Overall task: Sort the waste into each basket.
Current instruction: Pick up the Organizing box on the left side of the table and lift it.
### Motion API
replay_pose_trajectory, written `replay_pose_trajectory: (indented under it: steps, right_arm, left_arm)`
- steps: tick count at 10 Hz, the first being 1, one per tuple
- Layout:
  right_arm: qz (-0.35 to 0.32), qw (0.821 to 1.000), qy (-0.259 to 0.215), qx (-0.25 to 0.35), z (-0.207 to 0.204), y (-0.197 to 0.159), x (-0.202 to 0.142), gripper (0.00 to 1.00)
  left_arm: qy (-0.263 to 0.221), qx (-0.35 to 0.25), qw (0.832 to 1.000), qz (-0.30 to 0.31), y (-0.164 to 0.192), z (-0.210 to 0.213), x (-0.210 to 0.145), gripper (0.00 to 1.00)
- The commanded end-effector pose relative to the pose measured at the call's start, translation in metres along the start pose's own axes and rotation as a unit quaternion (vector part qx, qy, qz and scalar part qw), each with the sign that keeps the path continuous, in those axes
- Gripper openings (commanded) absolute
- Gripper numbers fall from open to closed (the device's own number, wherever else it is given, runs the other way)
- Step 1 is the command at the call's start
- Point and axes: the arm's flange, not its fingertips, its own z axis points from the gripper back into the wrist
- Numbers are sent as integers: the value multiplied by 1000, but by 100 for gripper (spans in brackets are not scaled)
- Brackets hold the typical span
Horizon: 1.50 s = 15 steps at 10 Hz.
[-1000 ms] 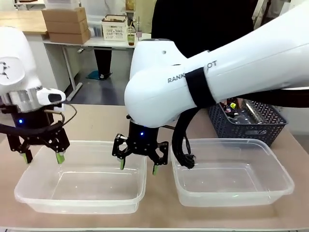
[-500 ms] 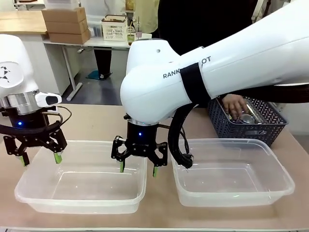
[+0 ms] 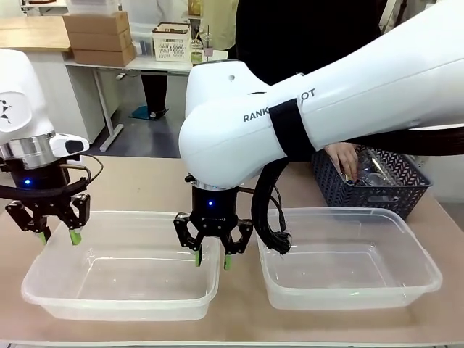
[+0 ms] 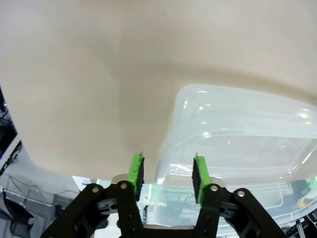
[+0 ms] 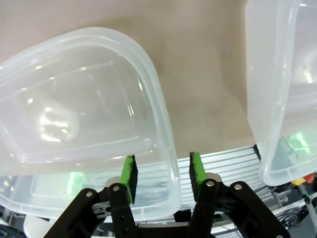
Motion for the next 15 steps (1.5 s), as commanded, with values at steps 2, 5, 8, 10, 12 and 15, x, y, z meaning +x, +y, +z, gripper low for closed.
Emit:
replay_pose_trajectory:
  steps: [2,5,8,10,12,15]
  right_arm:
    - [-15,999,-26,-18,4,8,-2,5]
    - [-20,999,-24,-27,2,5,0,0]
    - [-21,999,-21,-26,2,2,0,0]
    - [-10,999,-23,-24,13,-3,1,0]
    - [0,999,-38,-29,51,-20,4,0]
    - [55,998,-24,-29,123,-64,-3,0]
  left_arm:
    - [-19,27,999,35,31,-72,-78,9]
    - [-12,30,999,33,31,-70,-78,0]
    - [-14,20,999,27,31,-63,-81,0]
    - [-7,-5,999,39,35,-46,-81,0]
    - [-19,-21,996,80,41,4,-79,0]
    - [-62,-30,993,100,28,106,-75,0]
